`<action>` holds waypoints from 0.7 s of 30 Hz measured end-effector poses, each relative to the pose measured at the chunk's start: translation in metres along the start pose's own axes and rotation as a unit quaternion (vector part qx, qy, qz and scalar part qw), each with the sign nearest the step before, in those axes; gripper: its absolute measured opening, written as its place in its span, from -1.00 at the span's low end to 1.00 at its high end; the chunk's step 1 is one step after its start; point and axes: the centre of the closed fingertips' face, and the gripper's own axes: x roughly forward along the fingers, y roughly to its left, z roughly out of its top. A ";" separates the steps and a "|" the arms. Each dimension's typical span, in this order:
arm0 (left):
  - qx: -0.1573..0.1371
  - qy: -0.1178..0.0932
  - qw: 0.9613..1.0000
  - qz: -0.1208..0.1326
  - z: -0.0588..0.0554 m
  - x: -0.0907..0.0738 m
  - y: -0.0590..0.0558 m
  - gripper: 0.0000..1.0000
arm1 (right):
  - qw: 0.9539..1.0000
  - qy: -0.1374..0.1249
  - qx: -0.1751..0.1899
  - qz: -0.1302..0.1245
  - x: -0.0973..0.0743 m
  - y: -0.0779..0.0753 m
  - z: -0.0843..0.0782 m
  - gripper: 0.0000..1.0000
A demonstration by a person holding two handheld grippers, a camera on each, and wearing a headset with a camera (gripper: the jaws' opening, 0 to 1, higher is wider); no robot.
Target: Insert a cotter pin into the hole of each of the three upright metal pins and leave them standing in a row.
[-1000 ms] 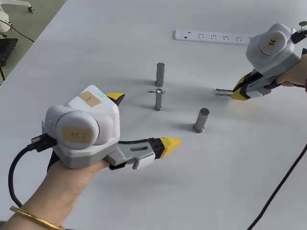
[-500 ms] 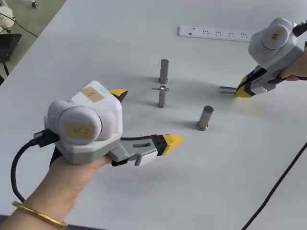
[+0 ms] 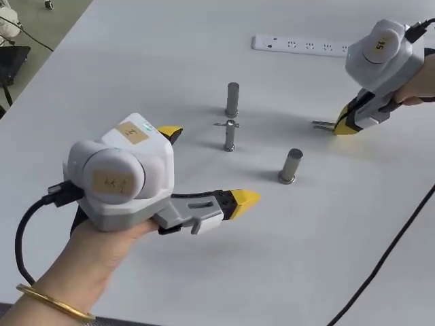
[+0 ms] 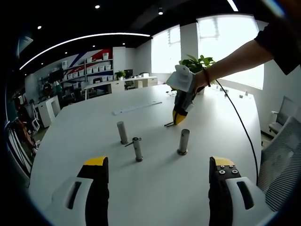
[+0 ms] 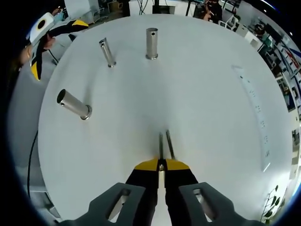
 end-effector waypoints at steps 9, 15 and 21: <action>-0.002 0.003 1.000 -0.005 -0.001 0.001 -0.004 0.73 | 1.000 -0.012 0.003 -0.018 -0.001 0.002 0.000 -1.00; -0.006 0.005 1.000 -0.010 -0.002 0.002 -0.006 0.67 | 0.999 -0.015 0.009 -0.042 -0.002 -0.003 0.000 -1.00; -0.016 -0.003 1.000 -0.025 0.001 0.005 -0.016 0.57 | 0.997 -0.034 0.013 -0.063 -0.009 -0.005 0.003 -1.00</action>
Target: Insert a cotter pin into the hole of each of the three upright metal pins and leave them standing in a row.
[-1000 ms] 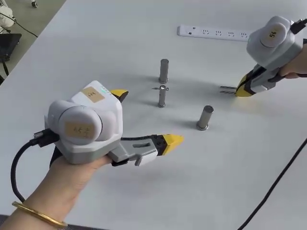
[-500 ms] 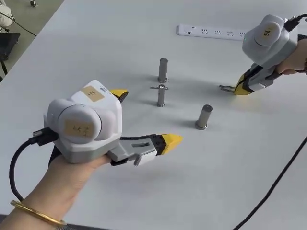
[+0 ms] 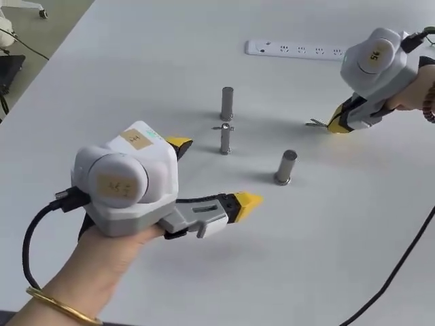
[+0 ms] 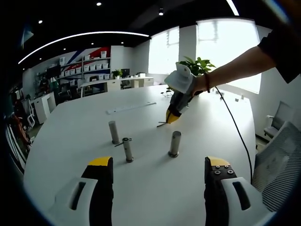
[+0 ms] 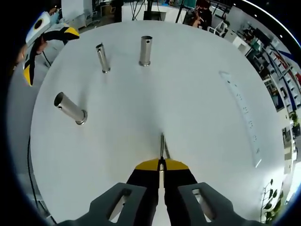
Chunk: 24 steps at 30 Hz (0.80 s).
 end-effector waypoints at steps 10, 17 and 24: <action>-0.020 0.005 1.000 -0.012 0.005 0.003 -0.003 0.37 | 0.999 -0.031 -0.033 -0.021 -0.028 0.019 0.016 -1.00; -0.026 0.001 0.999 -0.031 0.018 0.009 -0.007 0.20 | 0.996 -0.060 -0.063 -0.032 -0.051 0.034 0.031 -1.00; -0.041 -0.005 0.998 -0.051 0.030 0.015 -0.013 0.08 | 0.991 -0.086 -0.091 -0.037 -0.074 0.059 0.047 -1.00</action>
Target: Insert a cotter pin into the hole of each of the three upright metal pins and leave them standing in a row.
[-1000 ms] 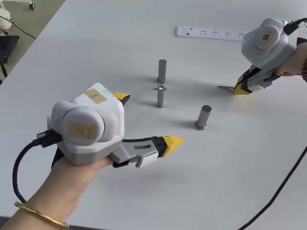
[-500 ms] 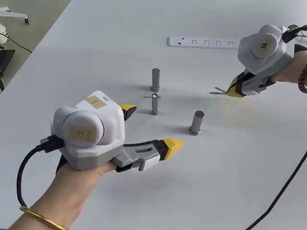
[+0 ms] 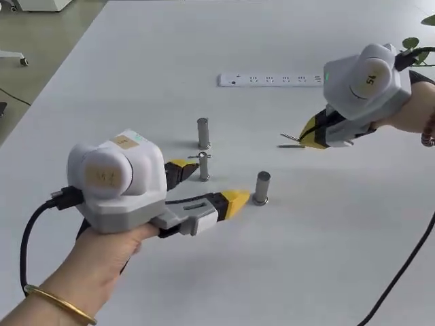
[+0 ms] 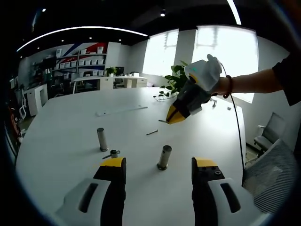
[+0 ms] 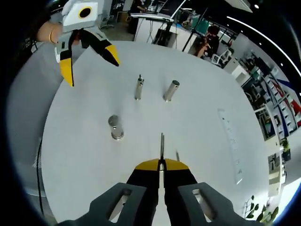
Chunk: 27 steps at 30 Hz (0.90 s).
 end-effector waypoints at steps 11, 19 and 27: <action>-0.020 0.014 0.999 -0.029 0.007 0.014 -0.011 -0.12 | 0.999 -0.025 -0.039 0.012 -0.013 0.022 0.022 -1.00; -0.055 0.018 0.997 -0.042 0.010 0.021 -0.016 -0.29 | 0.997 -0.041 -0.063 0.022 -0.017 0.038 0.037 -1.00; -0.092 0.020 0.994 -0.054 0.013 0.024 -0.020 -0.45 | 0.994 -0.054 -0.094 0.032 -0.014 0.050 0.050 -1.00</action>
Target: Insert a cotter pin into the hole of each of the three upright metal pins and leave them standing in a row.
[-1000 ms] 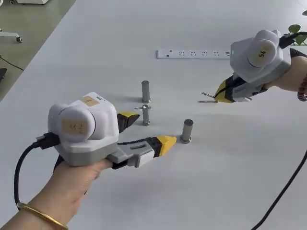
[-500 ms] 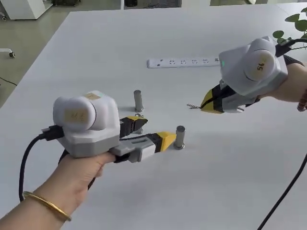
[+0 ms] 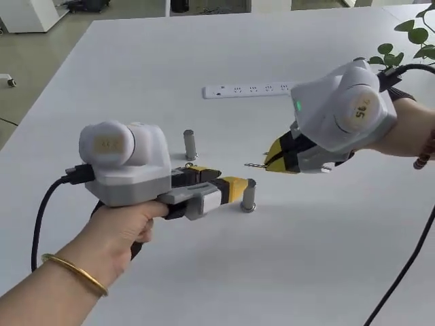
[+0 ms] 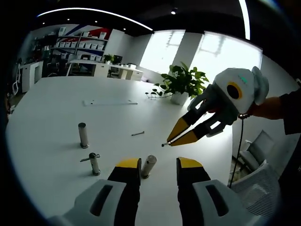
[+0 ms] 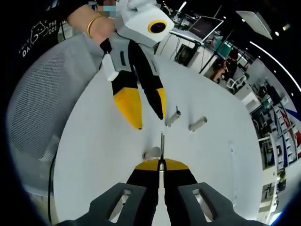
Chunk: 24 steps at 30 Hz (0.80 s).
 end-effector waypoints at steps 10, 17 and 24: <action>-0.043 0.017 0.999 -0.014 -0.007 -0.001 -0.005 -0.62 | 0.999 -0.016 -0.040 0.011 0.002 0.010 0.017 -1.00; -0.065 0.018 0.997 -0.022 -0.007 0.000 -0.008 -0.75 | 0.998 -0.019 -0.065 0.012 0.004 0.015 0.026 -1.00; -0.092 0.010 0.995 -0.036 -0.005 0.000 -0.013 -0.90 | 0.997 -0.018 -0.079 0.011 0.003 0.018 0.029 -1.00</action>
